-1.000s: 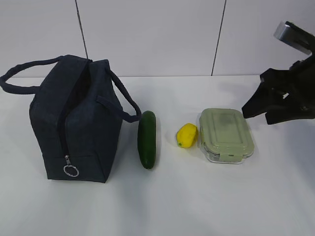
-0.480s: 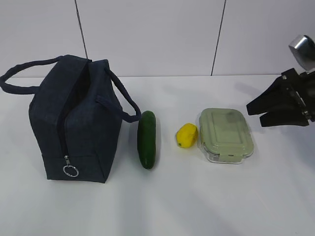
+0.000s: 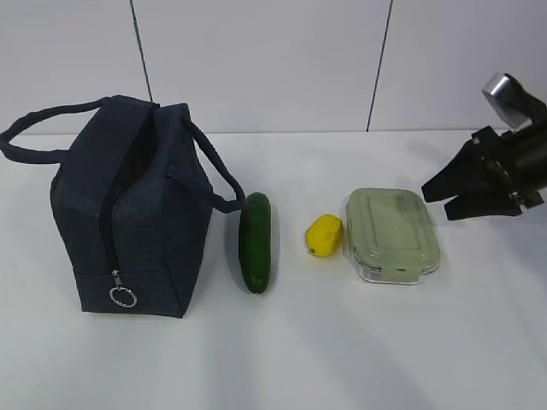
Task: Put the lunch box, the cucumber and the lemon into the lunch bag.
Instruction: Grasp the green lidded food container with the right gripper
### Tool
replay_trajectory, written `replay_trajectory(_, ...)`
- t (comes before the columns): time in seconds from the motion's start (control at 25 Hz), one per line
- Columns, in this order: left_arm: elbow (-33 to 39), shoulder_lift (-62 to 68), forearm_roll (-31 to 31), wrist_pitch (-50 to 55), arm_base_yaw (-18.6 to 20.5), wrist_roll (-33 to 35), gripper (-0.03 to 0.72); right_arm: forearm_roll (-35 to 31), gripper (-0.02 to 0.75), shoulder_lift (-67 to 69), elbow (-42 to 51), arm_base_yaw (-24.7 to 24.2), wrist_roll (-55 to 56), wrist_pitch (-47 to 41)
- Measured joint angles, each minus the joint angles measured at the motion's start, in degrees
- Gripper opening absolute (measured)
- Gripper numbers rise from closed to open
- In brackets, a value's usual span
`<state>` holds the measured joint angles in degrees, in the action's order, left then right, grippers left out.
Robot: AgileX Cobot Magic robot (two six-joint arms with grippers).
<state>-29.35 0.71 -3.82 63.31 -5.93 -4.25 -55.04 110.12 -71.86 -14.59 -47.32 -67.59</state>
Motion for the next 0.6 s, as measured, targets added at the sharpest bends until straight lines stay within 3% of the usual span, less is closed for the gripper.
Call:
replay_trajectory(0.2, 0.0, 0.0, 0.0, 0.0, 0.0, 0.0, 0.254, 3.4, 0.459, 1.2, 0.0, -0.1, 2.3, 0.0)
replay_trajectory(0.6, 0.0, 0.0, 0.0, 0.0, 0.0, 0.0, 0.244, 2.0, 0.46, 6.8, -2.3, -0.1, 2.7, 3.5)
